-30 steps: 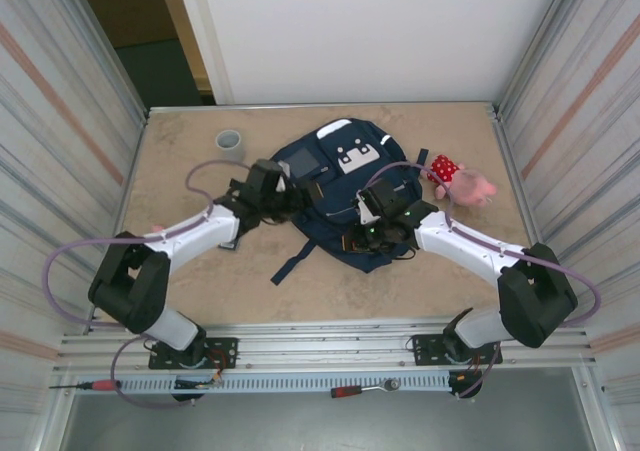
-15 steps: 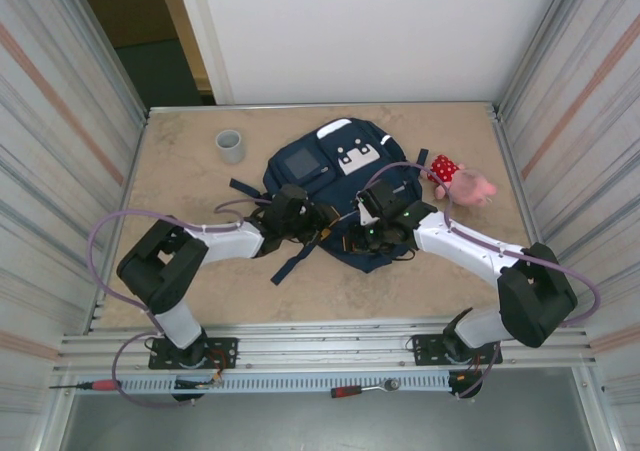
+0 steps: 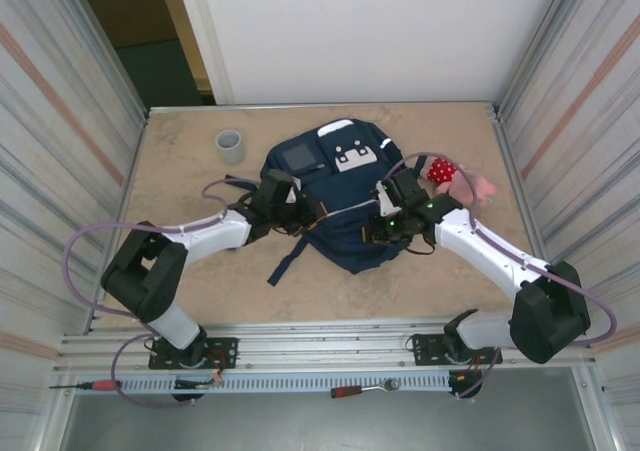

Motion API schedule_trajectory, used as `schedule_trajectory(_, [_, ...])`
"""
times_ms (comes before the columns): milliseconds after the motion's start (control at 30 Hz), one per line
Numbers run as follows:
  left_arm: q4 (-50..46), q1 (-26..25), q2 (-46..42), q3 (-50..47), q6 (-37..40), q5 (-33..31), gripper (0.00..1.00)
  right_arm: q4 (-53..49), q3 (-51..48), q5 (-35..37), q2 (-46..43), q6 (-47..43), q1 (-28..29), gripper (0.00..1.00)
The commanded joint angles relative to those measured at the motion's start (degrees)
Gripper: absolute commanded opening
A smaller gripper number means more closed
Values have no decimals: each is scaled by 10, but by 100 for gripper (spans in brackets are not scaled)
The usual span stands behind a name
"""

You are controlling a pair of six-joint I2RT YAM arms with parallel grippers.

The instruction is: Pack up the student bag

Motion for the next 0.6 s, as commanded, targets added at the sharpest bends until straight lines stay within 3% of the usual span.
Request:
schedule_trajectory(0, [-102,28,-17,10,84,-18,0,-66,5,43,-8,-20,-6,0])
schedule_trajectory(167, [-106,40,-26,15,97,-13,0,-51,4,37,-10,-15,17,0])
schedule_trajectory(367, [-165,81,-48,21,172,-16,0,-29,-37,-1,-32,-15,-51,0])
schedule_trajectory(567, [-223,142,-36,73,281,-31,0,38,-48,-36,-34,39,30,0])
